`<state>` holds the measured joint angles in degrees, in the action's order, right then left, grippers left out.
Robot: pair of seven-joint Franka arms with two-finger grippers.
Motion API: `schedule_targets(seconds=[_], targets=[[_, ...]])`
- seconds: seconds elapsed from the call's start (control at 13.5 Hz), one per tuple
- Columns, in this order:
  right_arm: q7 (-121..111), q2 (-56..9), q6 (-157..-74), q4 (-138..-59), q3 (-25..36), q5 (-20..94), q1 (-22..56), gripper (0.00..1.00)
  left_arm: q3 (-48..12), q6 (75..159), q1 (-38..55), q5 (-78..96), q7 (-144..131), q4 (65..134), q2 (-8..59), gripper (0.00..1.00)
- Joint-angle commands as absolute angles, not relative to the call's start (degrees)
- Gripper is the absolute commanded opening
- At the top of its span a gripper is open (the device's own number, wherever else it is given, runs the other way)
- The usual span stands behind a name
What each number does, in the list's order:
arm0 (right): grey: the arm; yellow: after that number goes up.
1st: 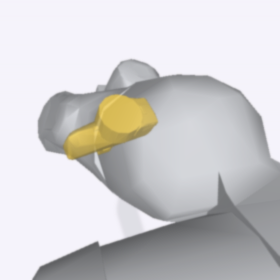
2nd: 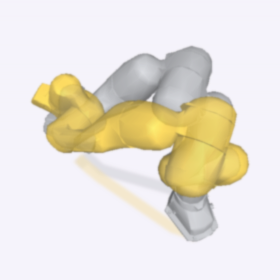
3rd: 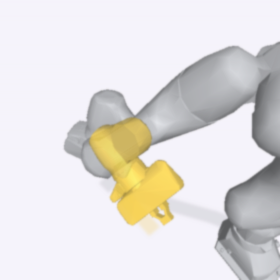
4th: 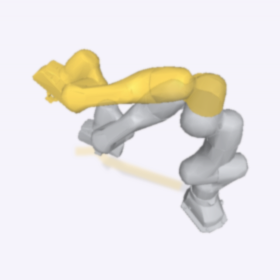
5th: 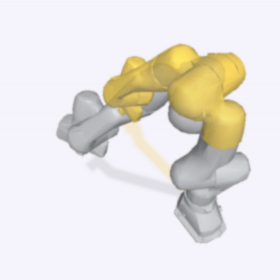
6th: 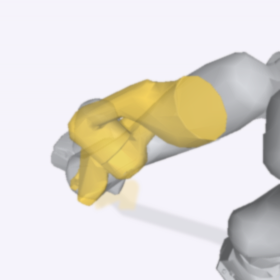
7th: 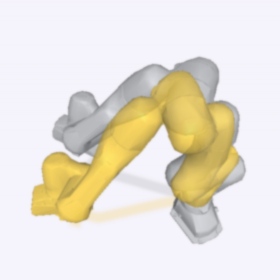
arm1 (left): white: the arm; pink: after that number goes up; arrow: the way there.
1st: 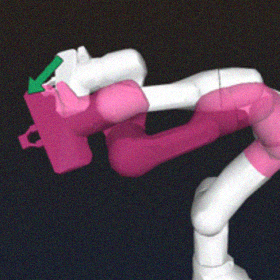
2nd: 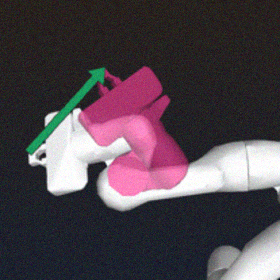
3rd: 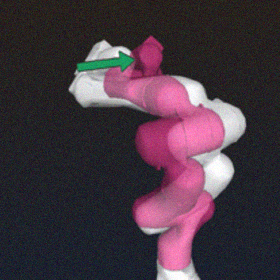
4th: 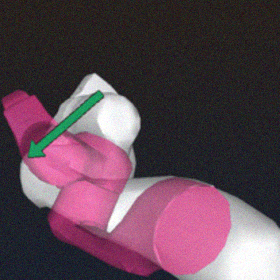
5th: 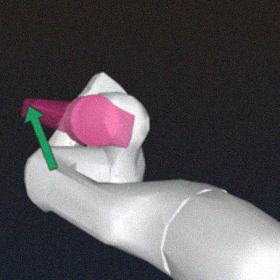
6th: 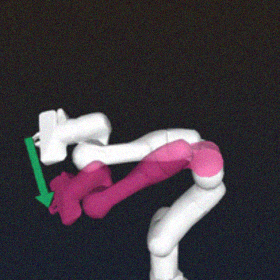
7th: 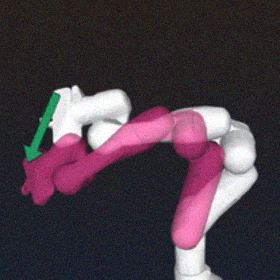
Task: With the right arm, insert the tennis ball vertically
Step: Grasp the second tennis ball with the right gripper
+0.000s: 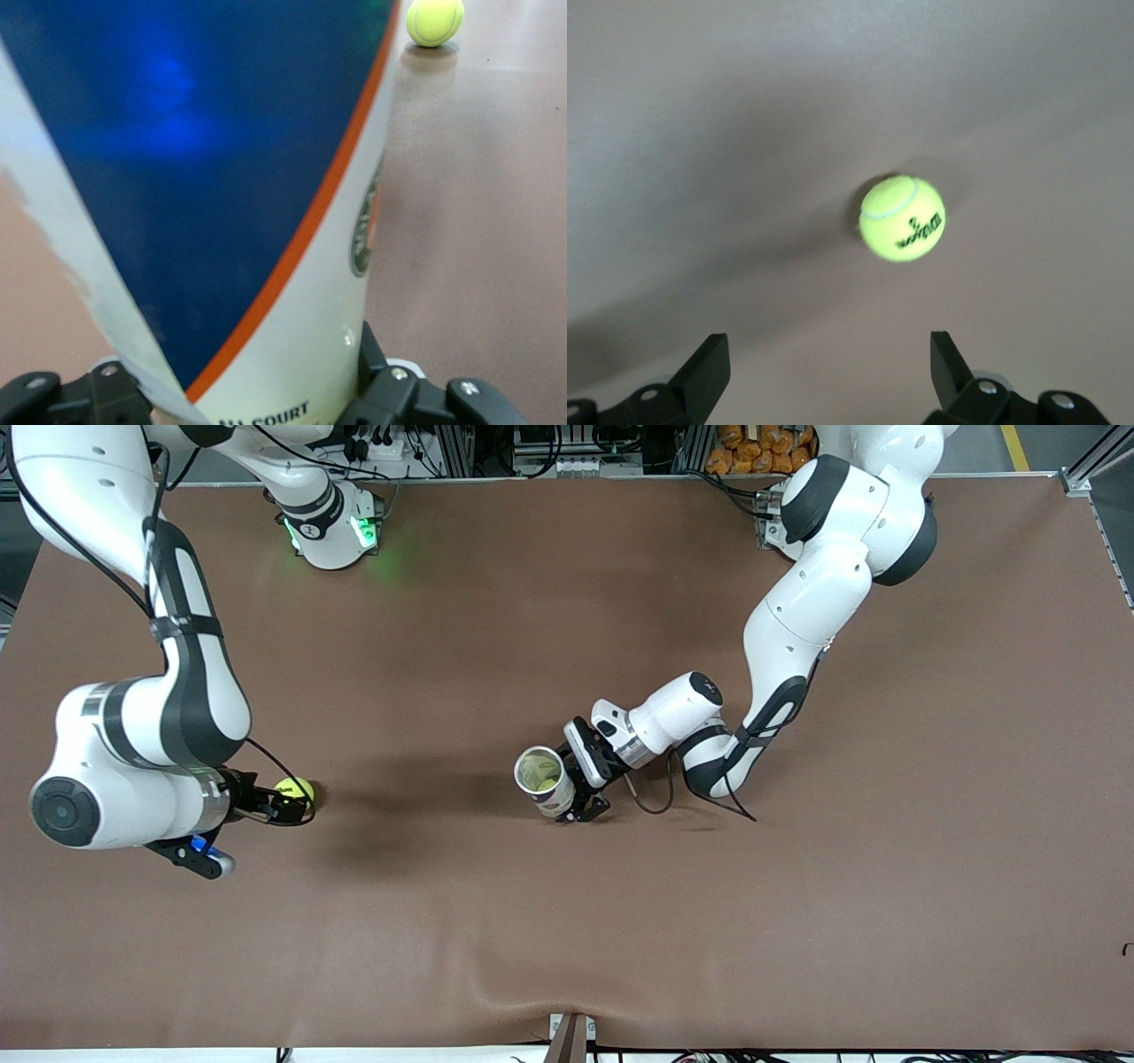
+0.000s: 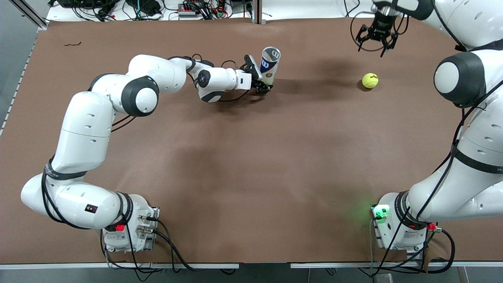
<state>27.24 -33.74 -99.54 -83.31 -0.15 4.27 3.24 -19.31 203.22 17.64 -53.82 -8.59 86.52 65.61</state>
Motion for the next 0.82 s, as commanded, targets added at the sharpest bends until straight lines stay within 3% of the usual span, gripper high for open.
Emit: schedule_targets(seconds=[0.0,0.52,0.74], targets=[[25.4,-31.4,-105.3,-91.0,-0.9,2.8,1.0,1.0,-19.5,203.6,17.7,-54.4,-8.6,86.2,65.9,0.83],[25.2,-31.8,-118.2,-101.1,-0.8,1.1,0.0,1.0,-19.5,203.6,17.7,-54.4,-8.6,86.2,65.9,0.83],[25.2,-32.3,-119.9,-102.1,-0.6,-0.1,-0.3,1.0,-19.5,203.6,17.7,-54.5,-8.6,86.2,65.9,0.83]])
